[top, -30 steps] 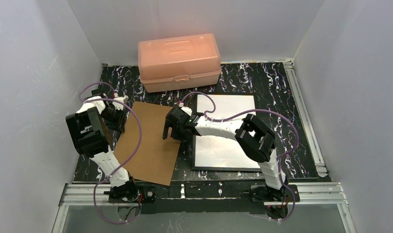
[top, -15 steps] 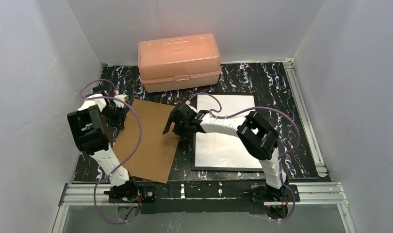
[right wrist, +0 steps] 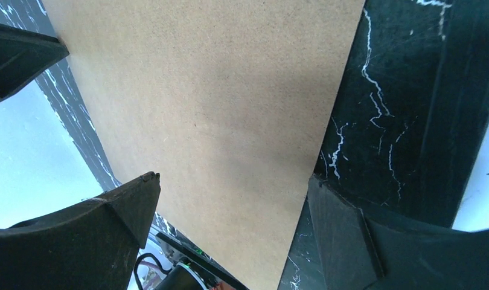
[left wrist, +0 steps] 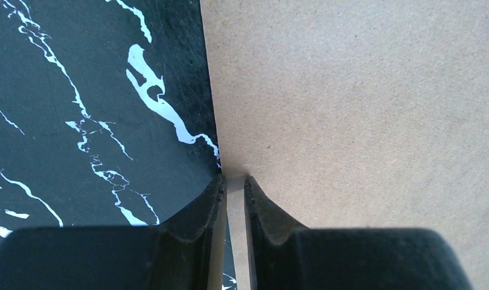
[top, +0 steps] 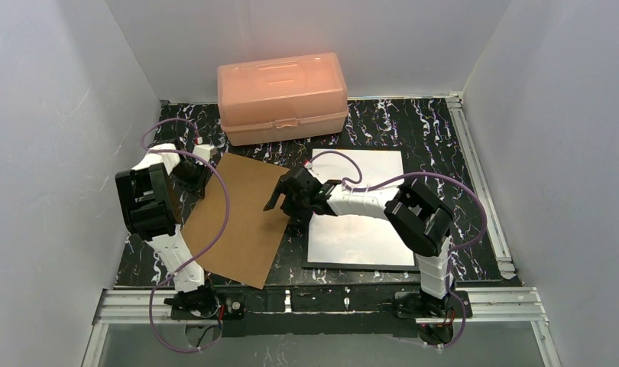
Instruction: Put the photo into the frame
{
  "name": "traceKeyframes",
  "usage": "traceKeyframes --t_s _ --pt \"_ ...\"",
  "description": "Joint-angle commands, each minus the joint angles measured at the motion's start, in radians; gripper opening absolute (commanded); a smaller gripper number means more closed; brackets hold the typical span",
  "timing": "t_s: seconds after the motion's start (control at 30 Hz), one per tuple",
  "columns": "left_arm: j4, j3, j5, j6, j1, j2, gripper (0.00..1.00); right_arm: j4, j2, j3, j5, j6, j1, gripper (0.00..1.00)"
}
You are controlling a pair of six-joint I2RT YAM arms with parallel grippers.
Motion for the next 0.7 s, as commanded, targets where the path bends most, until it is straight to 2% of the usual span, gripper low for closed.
traceKeyframes --t_s 0.0,0.23,0.67 --pt "-0.124 -0.056 0.16 -0.004 -0.055 0.065 0.08 0.304 -0.079 0.026 -0.007 0.054 -0.003 0.98" --pt "-0.126 -0.071 0.128 0.01 -0.055 0.05 0.06 0.395 -0.059 0.055 -0.081 0.042 -0.002 0.98" --pt "-0.134 -0.077 0.117 0.018 -0.055 0.051 0.05 0.434 -0.055 0.121 -0.106 0.017 -0.002 0.97"
